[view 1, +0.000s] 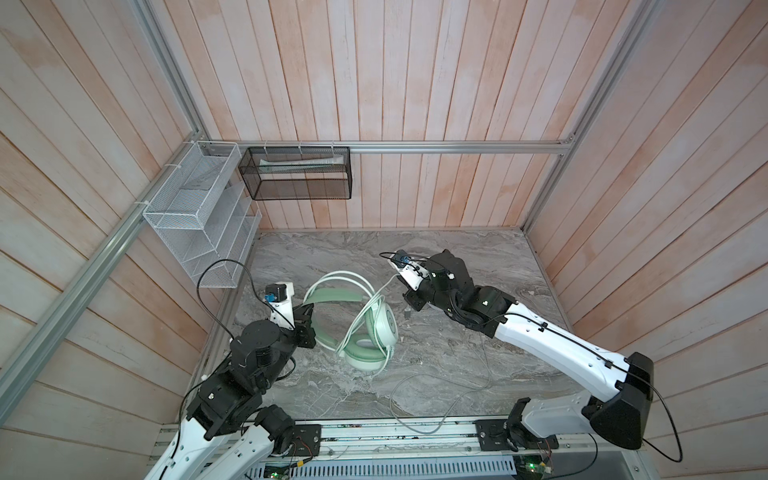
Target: Wrap the headphones
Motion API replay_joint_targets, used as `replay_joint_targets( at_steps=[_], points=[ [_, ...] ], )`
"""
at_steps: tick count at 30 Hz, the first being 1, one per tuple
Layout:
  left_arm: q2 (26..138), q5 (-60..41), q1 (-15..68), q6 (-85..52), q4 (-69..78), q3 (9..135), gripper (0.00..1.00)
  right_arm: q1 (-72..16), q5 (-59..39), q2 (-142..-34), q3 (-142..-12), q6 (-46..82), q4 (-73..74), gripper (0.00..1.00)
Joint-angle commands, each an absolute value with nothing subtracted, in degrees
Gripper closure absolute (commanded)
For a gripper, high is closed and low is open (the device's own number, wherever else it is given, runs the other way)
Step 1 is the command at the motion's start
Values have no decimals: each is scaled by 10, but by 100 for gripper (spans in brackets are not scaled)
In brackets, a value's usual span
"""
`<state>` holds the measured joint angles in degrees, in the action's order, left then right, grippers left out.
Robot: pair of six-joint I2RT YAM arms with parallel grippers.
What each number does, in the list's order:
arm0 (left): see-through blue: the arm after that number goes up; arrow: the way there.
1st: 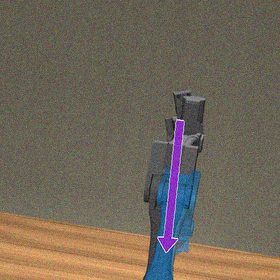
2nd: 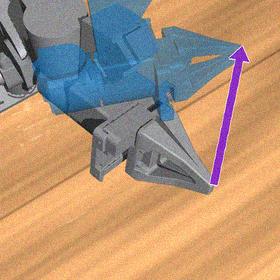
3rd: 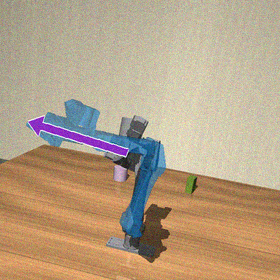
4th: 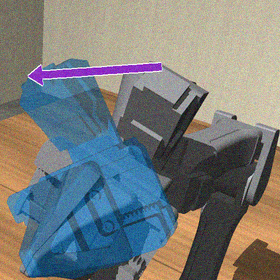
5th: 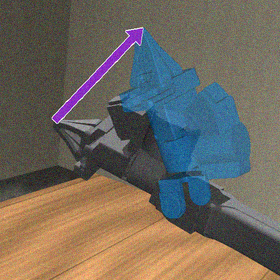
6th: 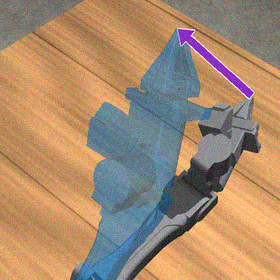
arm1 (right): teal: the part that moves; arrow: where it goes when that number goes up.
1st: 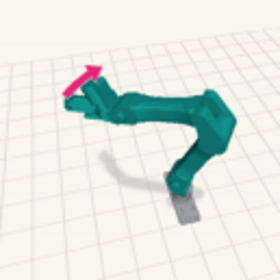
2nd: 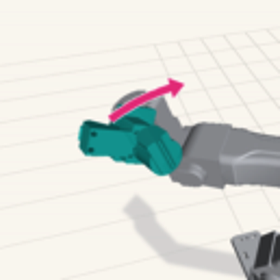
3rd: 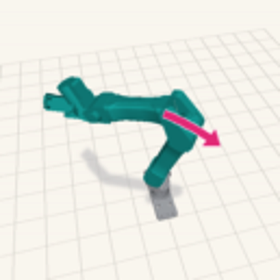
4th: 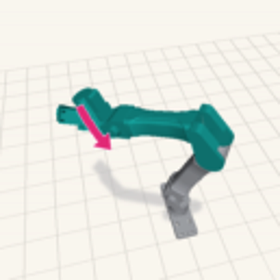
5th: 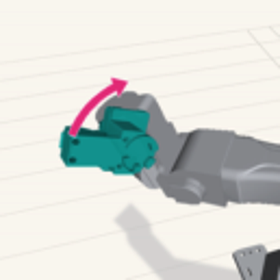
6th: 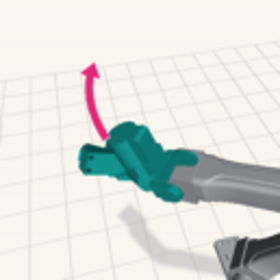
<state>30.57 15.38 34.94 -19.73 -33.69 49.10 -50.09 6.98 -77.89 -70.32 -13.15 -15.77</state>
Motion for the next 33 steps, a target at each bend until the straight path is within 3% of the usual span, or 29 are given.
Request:
replay_joint_targets(
  at_steps=[1, 7, 12, 17, 25, 33],
  points=[
    [304, 118, 351, -278, -309, 538, 100, -488, 58, -776, -674, -105, -120, 100],
    [326, 81, 351, -344, -316, 579, 100, -485, 3, -750, -621, -91, -75, 94],
    [347, 39, 351, -402, -317, 616, 100, -485, -20, -711, -573, -77, -34, 74],
    [362, 23, 351, -458, -322, 649, 100, -484, -34, -678, -524, -57, 0, 60],
    [394, 7, 351, -519, -348, 711, 100, -484, -63, -648, -464, -12, 51, 53],
    [397, 22, 351, -528, -357, 740, 100, -509, -155, -608, -405, 73, 176, 46]
  ],
)
